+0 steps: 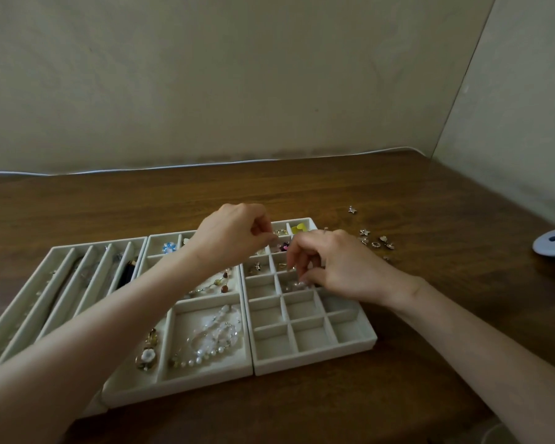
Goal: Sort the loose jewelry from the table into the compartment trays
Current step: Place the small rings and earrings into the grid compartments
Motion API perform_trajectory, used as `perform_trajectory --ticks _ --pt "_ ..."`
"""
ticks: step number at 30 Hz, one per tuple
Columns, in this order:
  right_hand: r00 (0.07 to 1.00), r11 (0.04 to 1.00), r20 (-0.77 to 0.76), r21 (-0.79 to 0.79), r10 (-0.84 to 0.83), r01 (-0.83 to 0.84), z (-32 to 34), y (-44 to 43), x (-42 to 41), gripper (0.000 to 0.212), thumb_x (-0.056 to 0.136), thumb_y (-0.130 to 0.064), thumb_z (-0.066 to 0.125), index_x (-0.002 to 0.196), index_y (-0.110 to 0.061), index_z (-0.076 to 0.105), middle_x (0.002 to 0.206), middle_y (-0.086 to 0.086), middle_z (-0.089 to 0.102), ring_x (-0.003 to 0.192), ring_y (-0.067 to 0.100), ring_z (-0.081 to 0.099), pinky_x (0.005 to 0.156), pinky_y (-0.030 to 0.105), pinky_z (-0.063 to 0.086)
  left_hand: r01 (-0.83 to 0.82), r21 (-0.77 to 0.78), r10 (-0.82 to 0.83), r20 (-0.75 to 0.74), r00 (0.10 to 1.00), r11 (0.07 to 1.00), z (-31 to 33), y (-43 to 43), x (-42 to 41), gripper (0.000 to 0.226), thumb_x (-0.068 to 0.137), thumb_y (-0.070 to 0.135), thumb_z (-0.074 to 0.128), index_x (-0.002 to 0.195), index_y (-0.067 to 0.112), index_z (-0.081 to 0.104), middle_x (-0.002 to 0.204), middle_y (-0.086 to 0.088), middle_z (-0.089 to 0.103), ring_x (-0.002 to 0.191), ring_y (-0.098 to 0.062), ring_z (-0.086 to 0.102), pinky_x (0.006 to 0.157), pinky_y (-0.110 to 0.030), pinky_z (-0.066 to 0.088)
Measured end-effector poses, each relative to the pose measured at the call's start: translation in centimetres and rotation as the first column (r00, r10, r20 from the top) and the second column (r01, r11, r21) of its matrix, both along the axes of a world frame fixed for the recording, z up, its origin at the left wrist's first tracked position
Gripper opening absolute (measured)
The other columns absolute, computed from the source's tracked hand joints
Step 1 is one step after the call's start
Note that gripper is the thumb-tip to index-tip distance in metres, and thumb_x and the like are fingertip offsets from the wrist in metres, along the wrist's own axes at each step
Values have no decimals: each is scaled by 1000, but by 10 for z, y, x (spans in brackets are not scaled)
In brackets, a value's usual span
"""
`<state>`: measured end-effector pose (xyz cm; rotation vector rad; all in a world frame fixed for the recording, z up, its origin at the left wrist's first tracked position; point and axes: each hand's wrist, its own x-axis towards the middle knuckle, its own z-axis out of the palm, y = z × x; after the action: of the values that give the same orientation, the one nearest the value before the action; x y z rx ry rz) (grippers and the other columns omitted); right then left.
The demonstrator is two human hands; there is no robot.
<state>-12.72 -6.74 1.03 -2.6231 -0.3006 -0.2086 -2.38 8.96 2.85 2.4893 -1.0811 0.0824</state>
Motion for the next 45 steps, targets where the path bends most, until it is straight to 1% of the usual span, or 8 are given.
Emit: perform_trajectory --ticks 5,7,12,17,23,29,39,45 --pt "990 985 132 -158 -50 71 0 7 -2 24 81 -5 68 97 -22 63 85 -7 57 77 3 53 71 18 41 14 -57 -13 24 1000 998 -6 -1 0 7 88 27 61 87 21 61 73 15 52 63 2 45 56 -16 35" --pt "986 991 153 -110 -64 82 1 5 -1 24 80 -2 69 93 -21 64 80 -10 56 72 -2 51 68 14 41 26 -66 -24 27 999 997 -8 -2 -2 6 88 26 61 84 22 59 70 18 50 62 4 45 55 -14 34" --pt "972 981 140 62 -189 182 8 -28 1 25 79 -3 71 88 -24 62 83 -7 64 78 4 60 74 27 53 84 -47 -83 16 996 995 -12 -9 -4 8 89 26 60 90 19 62 78 11 56 63 2 48 56 -12 37" --pt "939 945 117 101 -323 312 4 -66 -2 23 82 -7 69 87 -28 61 84 -15 60 80 -2 58 68 13 45 160 -61 -160 -3 987 985 -12 -31 -8 9 88 23 62 92 15 65 85 5 63 73 -9 55 68 -26 48" --pt "891 894 123 169 -438 416 -11 -92 -4 19 82 -5 69 86 -24 65 84 -16 59 77 -1 55 67 13 42 217 -47 -216 19 976 975 -14 -70 -4 6 88 21 62 92 17 62 91 5 60 83 -10 56 73 -27 50" --pt "841 856 163 139 -517 499 -20 -113 -1 18 85 -7 66 88 -24 67 89 -12 60 77 0 52 71 20 44 152 72 -157 74 985 986 -13 -107 9 10 88 20 61 98 19 61 103 2 60 97 -15 55 82 -33 51" --pt "783 796 151 68 -604 601 -25 -129 5 17 89 -11 62 86 -27 67 96 -7 58 84 7 51 83 30 47 158 310 -141 -75 987 938 -12 -128 22 26 76 38 73 89 22 57 99 3 59 94 -16 56 75 -29 48" --pt "808 820 162 11 -566 572 -30 -127 10 11 89 -25 62 96 -25 70 95 -6 55 93 9 45 80 25 34 208 332 -179 -116 977 920 -16 -134 27 19 78 34 71 83 21 58 97 2 62 92 -15 57 74 -29 48"
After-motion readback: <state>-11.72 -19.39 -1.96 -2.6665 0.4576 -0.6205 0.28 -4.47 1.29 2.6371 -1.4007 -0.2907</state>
